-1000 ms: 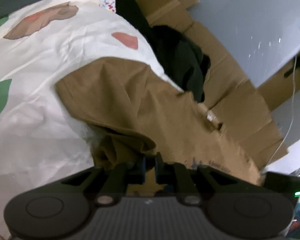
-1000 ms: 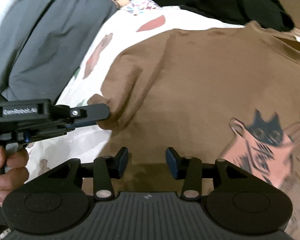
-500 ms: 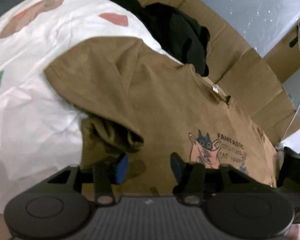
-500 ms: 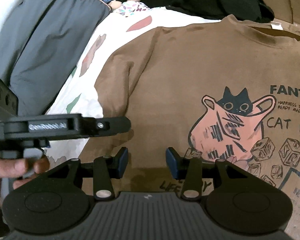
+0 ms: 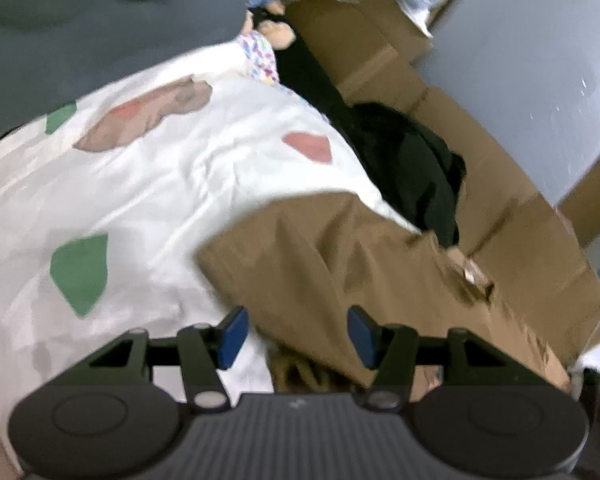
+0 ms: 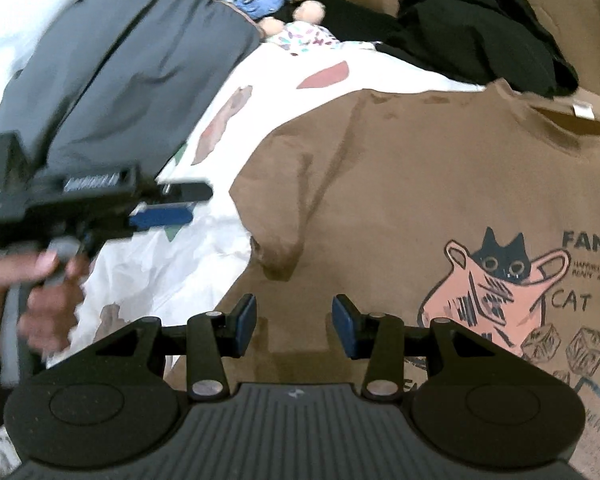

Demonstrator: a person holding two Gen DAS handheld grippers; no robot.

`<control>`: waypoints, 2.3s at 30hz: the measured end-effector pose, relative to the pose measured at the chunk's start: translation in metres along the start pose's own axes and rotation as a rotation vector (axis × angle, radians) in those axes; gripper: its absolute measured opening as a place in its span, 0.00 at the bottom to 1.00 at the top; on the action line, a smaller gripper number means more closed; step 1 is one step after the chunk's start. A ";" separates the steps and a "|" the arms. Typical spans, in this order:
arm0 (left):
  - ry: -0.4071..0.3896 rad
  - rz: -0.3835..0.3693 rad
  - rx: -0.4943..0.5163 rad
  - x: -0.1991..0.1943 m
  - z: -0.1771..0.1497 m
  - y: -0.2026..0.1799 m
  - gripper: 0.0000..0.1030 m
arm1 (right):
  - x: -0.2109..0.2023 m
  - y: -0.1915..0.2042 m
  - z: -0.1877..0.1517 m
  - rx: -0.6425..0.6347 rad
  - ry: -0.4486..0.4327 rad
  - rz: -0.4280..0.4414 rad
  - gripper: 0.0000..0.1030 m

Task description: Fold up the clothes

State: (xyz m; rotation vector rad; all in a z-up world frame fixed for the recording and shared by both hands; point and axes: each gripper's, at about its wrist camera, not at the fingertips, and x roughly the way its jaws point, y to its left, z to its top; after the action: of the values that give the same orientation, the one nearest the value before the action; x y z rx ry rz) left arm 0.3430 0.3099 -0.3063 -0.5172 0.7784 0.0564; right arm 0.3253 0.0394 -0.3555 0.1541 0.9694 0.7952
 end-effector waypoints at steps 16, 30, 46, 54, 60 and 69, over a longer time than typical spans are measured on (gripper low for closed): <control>0.075 0.187 0.147 0.063 0.026 0.030 0.42 | 0.022 -0.017 0.005 0.106 0.033 0.046 0.45; 0.126 0.256 0.209 0.089 0.016 0.012 0.30 | 0.019 -0.011 0.000 0.091 0.034 0.046 0.45; 0.206 0.088 0.160 0.060 0.037 0.002 0.03 | 0.005 -0.011 0.009 0.057 -0.010 0.001 0.45; 0.236 0.011 0.157 0.049 0.042 -0.021 0.03 | 0.010 -0.004 0.021 0.032 -0.040 0.006 0.45; 0.249 -0.020 0.165 0.041 0.047 -0.033 0.03 | 0.011 -0.003 0.029 0.034 -0.071 0.006 0.45; 0.249 -0.103 0.112 0.033 0.060 -0.048 0.03 | 0.028 0.014 0.060 -0.033 -0.101 0.001 0.52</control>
State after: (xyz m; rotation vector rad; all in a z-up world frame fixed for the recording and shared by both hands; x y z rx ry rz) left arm 0.4176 0.2915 -0.2731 -0.4622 0.9905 -0.1493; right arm 0.3736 0.0813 -0.3330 0.1644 0.8601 0.7961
